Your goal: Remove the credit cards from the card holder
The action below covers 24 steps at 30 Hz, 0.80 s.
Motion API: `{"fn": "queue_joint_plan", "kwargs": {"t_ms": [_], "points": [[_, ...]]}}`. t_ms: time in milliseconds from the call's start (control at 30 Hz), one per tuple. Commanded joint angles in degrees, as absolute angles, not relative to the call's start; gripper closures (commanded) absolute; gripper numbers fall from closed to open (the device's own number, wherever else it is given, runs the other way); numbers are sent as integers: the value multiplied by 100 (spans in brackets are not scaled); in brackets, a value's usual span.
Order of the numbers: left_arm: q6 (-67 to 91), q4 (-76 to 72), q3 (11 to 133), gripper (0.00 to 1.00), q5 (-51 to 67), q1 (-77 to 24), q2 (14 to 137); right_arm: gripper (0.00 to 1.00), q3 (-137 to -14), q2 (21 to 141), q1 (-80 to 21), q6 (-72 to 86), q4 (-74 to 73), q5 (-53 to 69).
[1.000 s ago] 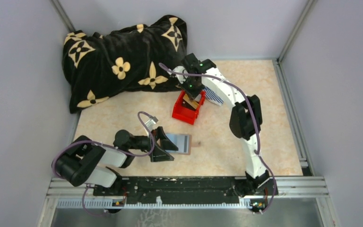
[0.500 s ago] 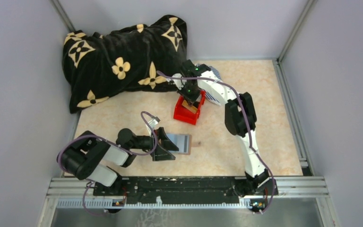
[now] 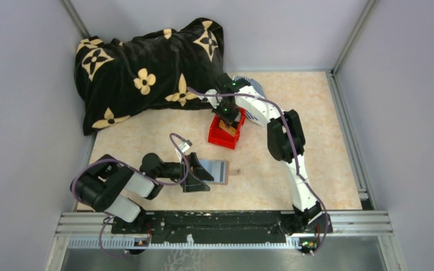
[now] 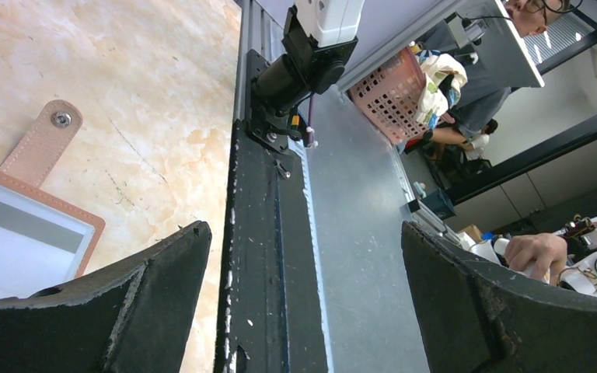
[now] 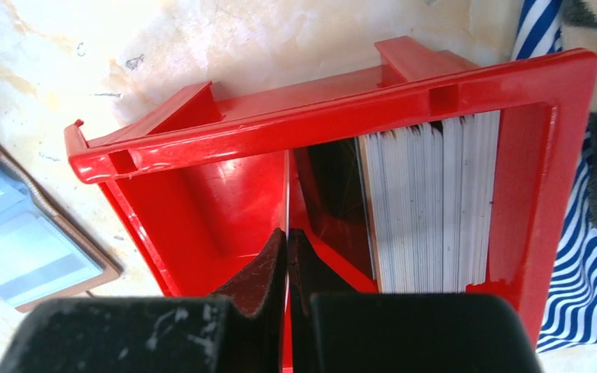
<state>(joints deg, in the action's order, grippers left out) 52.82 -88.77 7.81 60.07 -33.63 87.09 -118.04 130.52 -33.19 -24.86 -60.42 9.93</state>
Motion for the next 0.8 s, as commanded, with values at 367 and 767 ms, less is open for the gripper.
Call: {"fn": "queue_joint_plan", "kwargs": {"t_ms": [367,767], "points": [[5116,-10248,912,3,6053,-3349,8881,100,-12127,13163,-3472,-3223,-6020,384],[5159,-10248,1029,4,6171,-3349,9064,100,-12053,13168,-3675,-4052,-6193,492]]}}
